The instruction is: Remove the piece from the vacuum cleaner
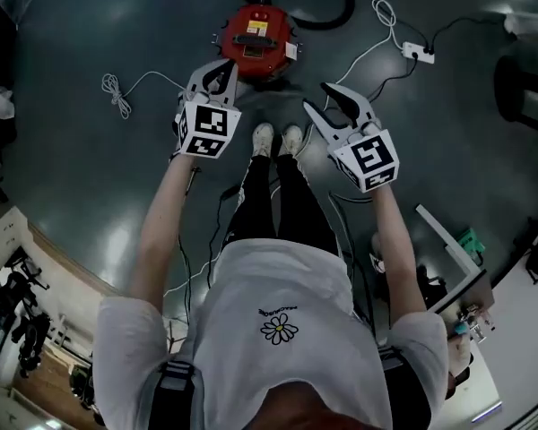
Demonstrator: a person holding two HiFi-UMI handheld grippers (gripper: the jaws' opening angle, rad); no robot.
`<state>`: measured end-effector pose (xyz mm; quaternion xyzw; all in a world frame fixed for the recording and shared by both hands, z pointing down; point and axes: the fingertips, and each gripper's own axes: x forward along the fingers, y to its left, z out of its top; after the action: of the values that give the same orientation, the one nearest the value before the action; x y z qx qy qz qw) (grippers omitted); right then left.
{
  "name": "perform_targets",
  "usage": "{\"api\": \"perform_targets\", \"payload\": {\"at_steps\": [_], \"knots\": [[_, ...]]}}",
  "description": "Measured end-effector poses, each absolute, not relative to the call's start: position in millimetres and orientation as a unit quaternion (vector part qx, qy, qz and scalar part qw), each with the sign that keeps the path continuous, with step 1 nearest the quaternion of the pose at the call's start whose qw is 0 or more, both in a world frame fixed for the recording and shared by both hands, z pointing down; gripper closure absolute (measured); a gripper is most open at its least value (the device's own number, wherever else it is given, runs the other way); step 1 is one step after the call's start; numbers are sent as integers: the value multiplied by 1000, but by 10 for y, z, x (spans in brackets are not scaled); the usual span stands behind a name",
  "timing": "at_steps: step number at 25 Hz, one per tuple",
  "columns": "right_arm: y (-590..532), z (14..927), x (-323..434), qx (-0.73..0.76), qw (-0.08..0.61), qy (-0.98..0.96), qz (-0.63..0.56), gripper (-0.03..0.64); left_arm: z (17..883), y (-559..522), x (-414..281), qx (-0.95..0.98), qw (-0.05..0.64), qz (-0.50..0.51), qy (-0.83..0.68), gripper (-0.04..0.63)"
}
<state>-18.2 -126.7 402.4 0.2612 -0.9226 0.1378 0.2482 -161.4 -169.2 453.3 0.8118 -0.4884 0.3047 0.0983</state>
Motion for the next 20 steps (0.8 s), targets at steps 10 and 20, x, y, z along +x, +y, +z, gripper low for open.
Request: {"api": "perform_targets", "payload": {"at_steps": [10,20], "knots": [[-964,6834,-217,47,523,-851,-27,434,6836,-2141,-1251,796,73,509,-320,595],[-979,7837,-95,27,643,-764,-42,434,7479,-1909,-1155,758,91,612,-207,595]]}}
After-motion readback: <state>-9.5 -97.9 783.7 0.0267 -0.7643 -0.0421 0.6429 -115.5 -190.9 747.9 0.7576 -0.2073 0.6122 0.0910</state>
